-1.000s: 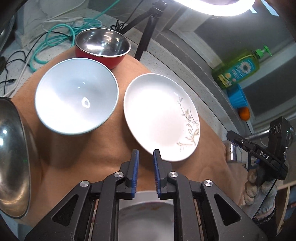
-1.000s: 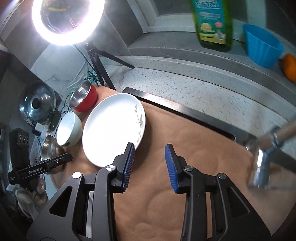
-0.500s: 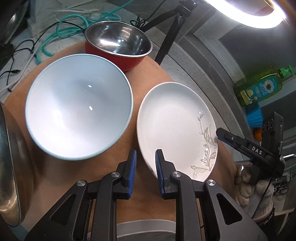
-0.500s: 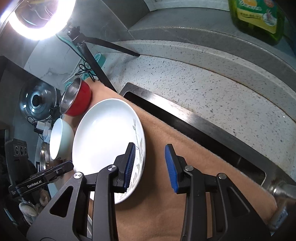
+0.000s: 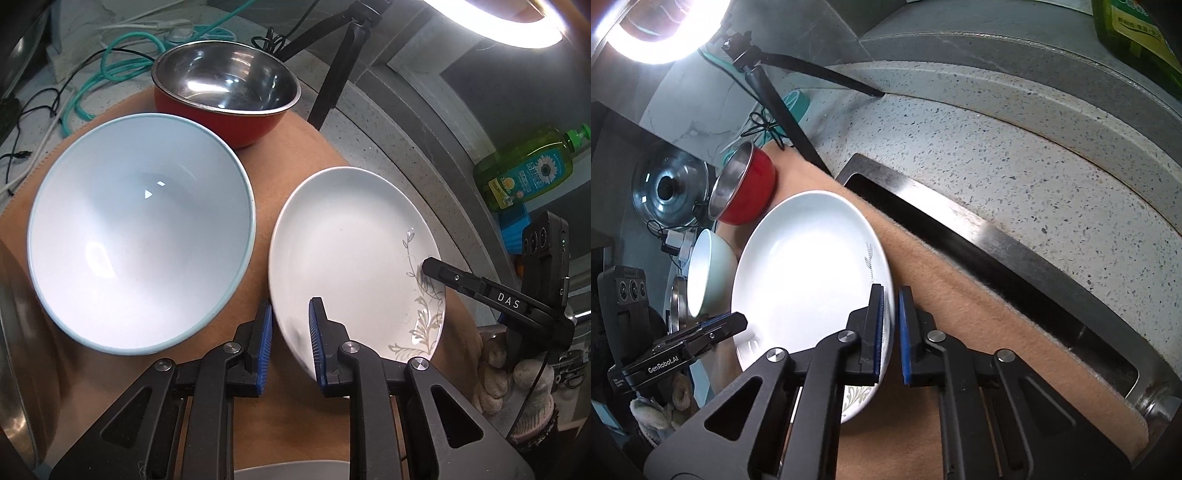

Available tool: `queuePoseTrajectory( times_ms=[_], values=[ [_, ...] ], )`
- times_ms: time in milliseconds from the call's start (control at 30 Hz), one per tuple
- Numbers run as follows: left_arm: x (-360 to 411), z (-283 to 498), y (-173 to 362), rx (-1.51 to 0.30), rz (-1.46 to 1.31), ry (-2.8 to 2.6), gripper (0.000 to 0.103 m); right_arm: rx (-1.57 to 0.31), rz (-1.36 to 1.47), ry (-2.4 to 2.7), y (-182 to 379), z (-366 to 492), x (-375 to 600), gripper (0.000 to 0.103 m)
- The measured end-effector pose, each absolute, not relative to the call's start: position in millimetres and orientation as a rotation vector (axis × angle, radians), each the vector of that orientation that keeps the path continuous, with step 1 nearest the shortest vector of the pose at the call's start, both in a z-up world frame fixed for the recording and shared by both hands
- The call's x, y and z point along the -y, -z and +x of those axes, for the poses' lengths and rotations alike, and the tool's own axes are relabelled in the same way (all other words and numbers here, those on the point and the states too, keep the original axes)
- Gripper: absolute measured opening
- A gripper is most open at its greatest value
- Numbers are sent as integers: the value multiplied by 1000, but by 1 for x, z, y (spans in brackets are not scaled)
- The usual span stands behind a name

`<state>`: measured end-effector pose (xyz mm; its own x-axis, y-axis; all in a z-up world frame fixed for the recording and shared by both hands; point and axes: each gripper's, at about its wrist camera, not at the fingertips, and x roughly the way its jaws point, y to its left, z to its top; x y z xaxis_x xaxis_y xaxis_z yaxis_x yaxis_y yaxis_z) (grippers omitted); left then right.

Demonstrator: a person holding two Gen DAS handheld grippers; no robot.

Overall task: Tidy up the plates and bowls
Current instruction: 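Carry the white gold-leaf plate with the right gripper onto the plate stack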

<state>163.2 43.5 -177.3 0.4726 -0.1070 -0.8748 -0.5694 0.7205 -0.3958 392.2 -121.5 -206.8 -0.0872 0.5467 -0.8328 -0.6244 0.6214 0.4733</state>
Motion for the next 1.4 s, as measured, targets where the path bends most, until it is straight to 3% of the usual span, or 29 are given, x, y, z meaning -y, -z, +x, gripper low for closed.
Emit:
queuePoseTrajectory(
  times_ms=[633,1400],
  values=[
    [-25,164,150,-1045,-658,-165,17,-1293,-26,-858,167,361,167,7],
    [-8,82,113,-1057,-527,77,17,-1203,101,-696,117,205,244,7]
  ],
)
